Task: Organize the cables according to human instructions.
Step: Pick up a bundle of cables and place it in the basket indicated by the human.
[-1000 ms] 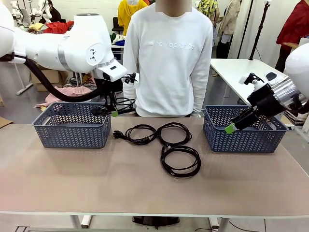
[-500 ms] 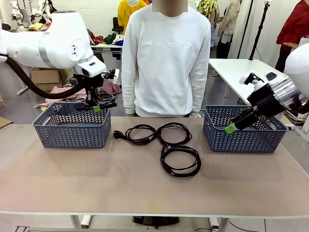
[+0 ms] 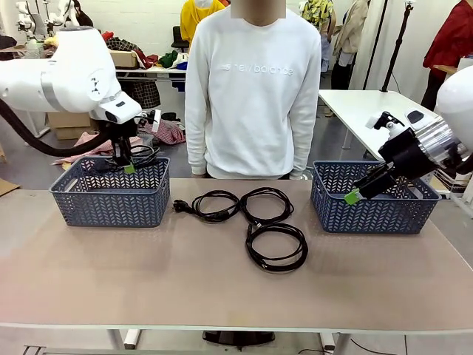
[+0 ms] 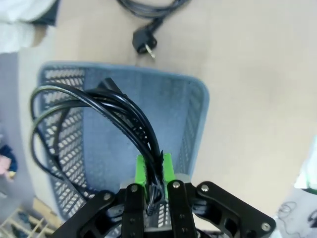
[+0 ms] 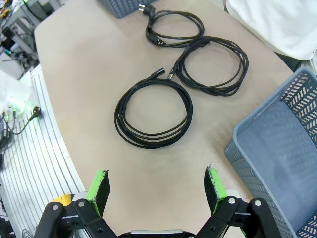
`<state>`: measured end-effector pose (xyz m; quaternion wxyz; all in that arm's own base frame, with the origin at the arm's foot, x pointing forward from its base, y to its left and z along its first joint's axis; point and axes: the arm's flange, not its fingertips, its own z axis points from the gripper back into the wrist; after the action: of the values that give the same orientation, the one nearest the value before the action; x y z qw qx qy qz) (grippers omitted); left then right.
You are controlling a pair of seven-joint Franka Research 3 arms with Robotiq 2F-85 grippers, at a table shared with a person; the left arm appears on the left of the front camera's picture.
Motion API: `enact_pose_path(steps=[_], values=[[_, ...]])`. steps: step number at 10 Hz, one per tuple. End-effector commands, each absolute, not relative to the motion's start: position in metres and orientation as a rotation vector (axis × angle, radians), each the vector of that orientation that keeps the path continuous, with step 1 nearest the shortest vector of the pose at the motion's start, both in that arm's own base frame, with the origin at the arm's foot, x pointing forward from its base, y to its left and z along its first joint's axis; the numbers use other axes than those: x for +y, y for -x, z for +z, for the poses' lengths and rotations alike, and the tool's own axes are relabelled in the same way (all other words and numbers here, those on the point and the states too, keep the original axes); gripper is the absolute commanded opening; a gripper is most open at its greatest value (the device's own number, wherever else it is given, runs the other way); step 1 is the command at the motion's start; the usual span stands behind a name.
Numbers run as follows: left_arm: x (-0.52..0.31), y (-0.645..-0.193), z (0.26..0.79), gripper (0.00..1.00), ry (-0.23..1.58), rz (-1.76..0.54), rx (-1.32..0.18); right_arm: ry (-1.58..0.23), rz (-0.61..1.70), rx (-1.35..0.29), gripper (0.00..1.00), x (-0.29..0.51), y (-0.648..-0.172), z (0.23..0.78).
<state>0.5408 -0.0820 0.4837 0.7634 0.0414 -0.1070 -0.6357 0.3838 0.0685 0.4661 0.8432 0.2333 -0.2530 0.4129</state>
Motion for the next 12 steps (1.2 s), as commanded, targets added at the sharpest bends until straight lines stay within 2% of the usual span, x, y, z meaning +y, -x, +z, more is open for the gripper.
enact_pose_path(steps=[1, 9, 10, 11, 12], values=[[-0.07, -0.538, 0.475, 0.15, -0.116, -1.388, -0.262, -0.514, 0.89, -0.558, 1.0, 0.068, -0.387, 0.465], [-0.064, -0.56, 0.462, 0.15, -0.171, -1.395, -0.222, -0.514, 0.89, -0.558, 1.0, 0.068, -0.387, 0.465], [-0.063, -0.561, 0.461, 0.35, -0.173, -1.392, -0.222, -0.514, 0.89, -0.558, 1.0, 0.068, -0.387, 0.465], [-0.063, -0.563, 0.46, 0.35, -0.179, -1.388, -0.221, -0.514, 0.89, -0.558, 1.0, 0.068, -0.387, 0.465], [-0.062, -0.563, 0.459, 0.54, -0.19, -1.377, -0.226, -0.514, 0.89, -0.558, 1.0, 0.068, -0.387, 0.465]])
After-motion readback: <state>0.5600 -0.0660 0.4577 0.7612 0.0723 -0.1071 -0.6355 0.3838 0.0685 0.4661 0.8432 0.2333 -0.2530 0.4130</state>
